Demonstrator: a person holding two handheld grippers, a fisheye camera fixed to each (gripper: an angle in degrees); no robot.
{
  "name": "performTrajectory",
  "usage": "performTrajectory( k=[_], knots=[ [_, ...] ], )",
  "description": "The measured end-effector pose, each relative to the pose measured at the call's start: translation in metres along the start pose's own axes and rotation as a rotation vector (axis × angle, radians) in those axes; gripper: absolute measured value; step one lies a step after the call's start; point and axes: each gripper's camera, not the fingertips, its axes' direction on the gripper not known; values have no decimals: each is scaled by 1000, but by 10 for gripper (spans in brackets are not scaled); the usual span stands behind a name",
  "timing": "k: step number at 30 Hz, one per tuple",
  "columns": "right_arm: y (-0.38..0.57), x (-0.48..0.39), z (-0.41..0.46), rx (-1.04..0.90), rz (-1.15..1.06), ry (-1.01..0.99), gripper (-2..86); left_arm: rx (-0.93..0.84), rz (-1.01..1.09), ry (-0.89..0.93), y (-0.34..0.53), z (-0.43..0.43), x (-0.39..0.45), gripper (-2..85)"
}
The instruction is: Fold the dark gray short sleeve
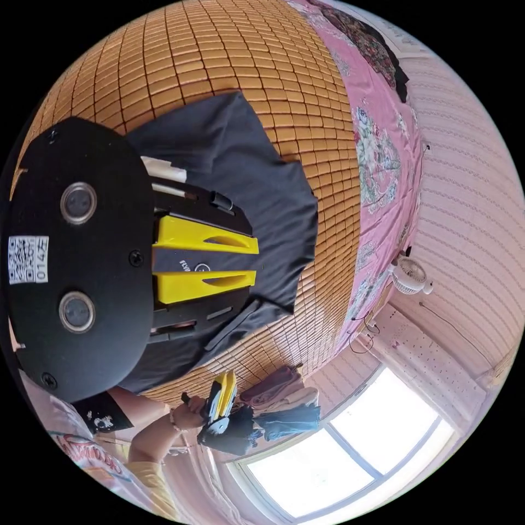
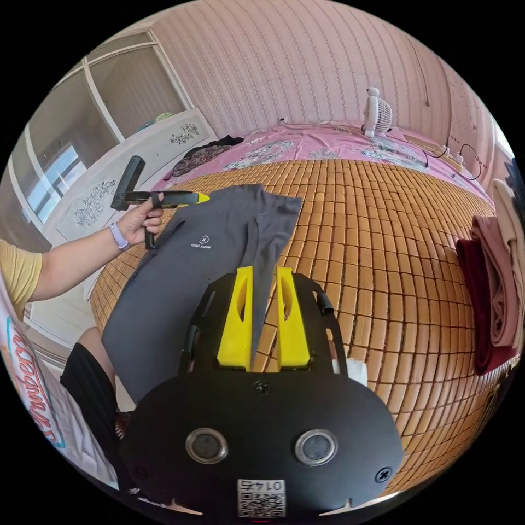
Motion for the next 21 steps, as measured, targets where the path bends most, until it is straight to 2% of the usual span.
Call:
performTrajectory(
  k=[8,14,17,19,21],
  knots=[
    [-106,4,87,-126,-21,119,96,99,-205,-265,42,-101,-116,80],
    [-159,1,139,-195,25,215,101,55,-275,-203,26,-90,-152,92],
    [-170,-5,149,-201,31,231,87,45,-301,-182,8,-83,-159,41],
    [-175,-7,152,-210,34,249,47,-1,-332,-157,-4,-81,-163,7],
    [-180,-7,149,-194,20,208,16,31,-326,-233,-20,-93,-155,-5]
  ],
)
